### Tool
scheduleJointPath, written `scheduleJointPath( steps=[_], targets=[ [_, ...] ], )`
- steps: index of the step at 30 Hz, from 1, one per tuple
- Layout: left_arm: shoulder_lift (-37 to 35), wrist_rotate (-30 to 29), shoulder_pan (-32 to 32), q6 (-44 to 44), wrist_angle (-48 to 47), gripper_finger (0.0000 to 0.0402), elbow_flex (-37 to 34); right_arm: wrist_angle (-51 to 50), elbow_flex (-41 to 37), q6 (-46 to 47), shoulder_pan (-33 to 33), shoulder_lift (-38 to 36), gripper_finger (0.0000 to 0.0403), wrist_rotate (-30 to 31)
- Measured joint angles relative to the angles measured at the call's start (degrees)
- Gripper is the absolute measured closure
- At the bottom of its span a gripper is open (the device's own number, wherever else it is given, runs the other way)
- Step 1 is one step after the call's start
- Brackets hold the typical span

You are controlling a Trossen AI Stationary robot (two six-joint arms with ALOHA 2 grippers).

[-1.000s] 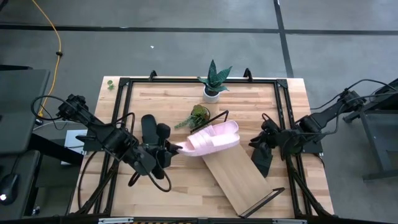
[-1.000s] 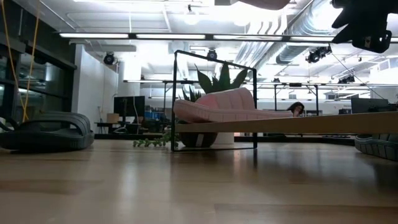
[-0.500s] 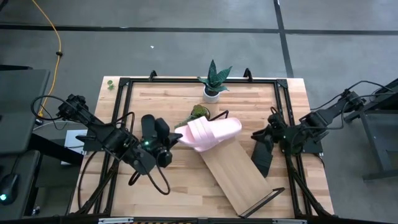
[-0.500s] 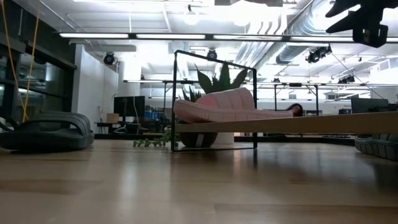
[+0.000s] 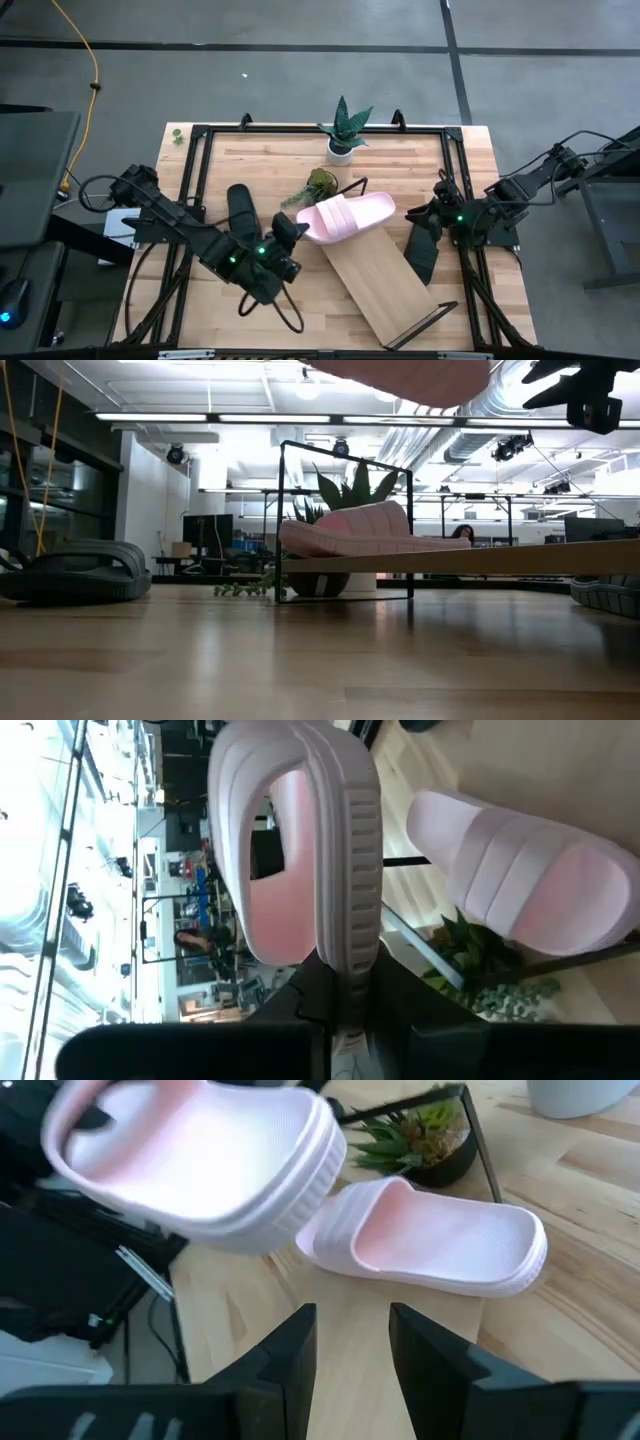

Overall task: Pick and place slides into the shelf
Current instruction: Put the pink slipper on the shelf

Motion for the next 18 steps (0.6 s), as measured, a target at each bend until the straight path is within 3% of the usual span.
scheduleJointPath(
  steps=[9, 18],
  targets=[
    [3.2, -2.7, 0.0, -1.8, 12.1, 0.0383, 0.0, 1.7, 0.0, -3.3, 0.0, -6.8, 0.0284, 4.1],
    [7.8, -3.1, 0.0, -1.7, 13.3, 0.0383, 0.0, 2.0, 0.0, -5.6, 0.0, -11.9, 0.0284, 5.6]
  ],
)
